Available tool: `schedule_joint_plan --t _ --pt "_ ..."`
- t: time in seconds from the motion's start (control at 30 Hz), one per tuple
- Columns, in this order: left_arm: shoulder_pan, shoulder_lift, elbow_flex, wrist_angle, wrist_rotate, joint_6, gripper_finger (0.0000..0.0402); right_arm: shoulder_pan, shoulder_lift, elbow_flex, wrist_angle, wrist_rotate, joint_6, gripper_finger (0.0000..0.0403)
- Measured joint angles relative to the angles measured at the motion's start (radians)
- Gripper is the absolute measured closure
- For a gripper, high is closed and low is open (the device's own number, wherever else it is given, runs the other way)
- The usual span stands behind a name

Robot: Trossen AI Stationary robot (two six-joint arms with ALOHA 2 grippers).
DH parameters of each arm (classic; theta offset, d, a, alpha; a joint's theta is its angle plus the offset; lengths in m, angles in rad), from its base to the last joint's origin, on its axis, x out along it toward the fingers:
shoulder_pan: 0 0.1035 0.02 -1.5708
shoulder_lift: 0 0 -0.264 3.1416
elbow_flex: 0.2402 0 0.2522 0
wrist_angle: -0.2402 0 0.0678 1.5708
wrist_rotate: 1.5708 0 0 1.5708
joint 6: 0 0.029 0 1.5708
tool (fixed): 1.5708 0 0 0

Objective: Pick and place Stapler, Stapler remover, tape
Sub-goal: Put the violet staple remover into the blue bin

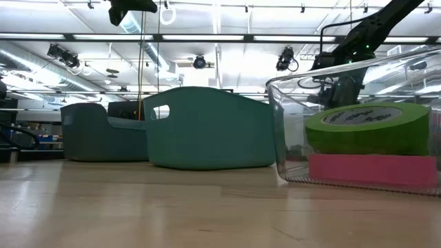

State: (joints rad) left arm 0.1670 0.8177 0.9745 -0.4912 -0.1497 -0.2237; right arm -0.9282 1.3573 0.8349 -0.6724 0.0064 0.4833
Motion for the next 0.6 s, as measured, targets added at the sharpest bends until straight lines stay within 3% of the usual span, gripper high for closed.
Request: schedule_joint_plan --t 0.13,0.4,0.6 --pt "0.000 0.000 0.000 0.000 0.000 0.000 0.0385 -0.011 0.029 0.000 0.000 -0.024 0.005 0.0290" --pt "0.000 0.000 0.000 0.000 0.000 -0.001 0.0385 -0.011 0.097 0.000 0.006 0.008 -0.004 0.0203" --pt "0.000 0.000 0.000 0.000 0.000 -0.001 0.0385 -0.015 0.157 0.000 0.020 0.018 -0.003 0.0187"
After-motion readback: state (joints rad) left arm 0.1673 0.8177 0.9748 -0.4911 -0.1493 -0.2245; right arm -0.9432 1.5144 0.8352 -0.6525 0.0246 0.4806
